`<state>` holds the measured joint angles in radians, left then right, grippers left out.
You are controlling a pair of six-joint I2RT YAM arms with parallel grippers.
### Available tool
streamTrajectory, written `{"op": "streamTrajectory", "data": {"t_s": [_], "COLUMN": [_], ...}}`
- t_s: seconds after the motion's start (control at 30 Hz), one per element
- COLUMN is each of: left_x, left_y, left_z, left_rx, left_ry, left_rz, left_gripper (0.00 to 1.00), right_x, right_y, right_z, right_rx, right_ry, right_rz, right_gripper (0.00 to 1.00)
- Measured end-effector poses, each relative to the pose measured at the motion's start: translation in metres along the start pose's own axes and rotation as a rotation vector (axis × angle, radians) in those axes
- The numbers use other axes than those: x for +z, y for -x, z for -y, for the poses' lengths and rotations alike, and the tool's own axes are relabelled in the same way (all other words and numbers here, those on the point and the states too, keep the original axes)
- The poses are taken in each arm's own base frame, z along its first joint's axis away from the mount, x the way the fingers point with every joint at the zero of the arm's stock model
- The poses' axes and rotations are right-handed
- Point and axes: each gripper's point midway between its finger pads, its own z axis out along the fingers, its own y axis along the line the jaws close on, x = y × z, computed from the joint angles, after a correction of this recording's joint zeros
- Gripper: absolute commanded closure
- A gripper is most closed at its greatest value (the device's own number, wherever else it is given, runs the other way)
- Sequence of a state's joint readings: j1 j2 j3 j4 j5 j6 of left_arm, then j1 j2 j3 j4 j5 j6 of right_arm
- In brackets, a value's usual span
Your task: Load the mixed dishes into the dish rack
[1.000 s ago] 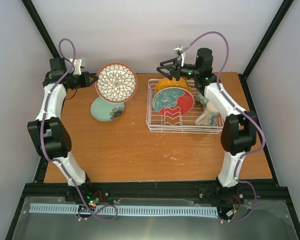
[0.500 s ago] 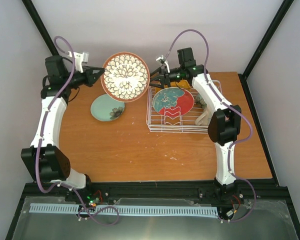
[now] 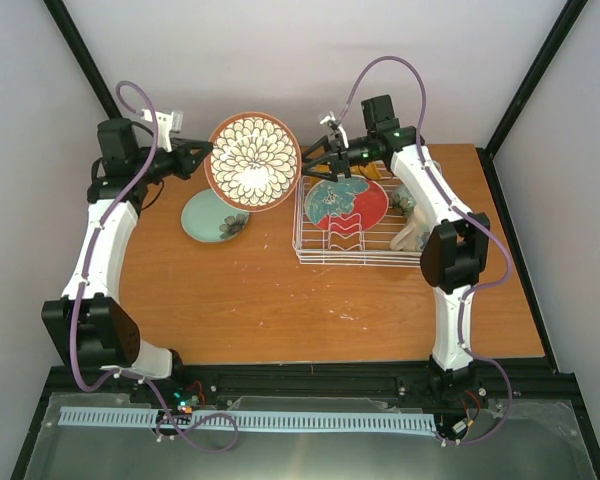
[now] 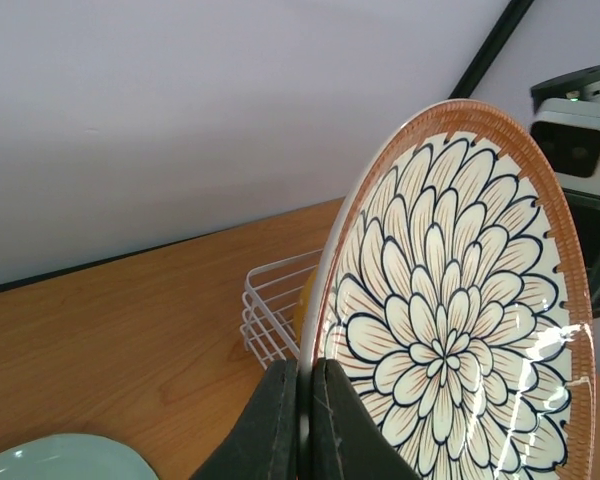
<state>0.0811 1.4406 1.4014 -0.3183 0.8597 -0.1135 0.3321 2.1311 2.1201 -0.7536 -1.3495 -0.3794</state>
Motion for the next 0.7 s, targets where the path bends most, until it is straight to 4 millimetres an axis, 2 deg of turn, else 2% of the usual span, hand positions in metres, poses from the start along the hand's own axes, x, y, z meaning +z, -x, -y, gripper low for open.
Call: {"op": "streamTrajectory", "data": {"t_s": [0.27,0.7], "left_x": [-0.003,-0.001], "left_y": [0.005,0.002], "left_z": [-0.007,-0.006], "left_rx": [0.020,0.006], "left_ry": [0.064,0.048], "left_rz": [-0.006,-0.014], "left_gripper": [0.99,0.99], "right_x": [-0.005,-0.005], "right_y": [0.006,0.012], "right_z": [-0.009,-0.016], "right_rx": [-0.021,-0.009], "right_ry": [-0.004,0.041], "right_rz": [0.002,0.025], "right_gripper": [0.35,0.35]}}
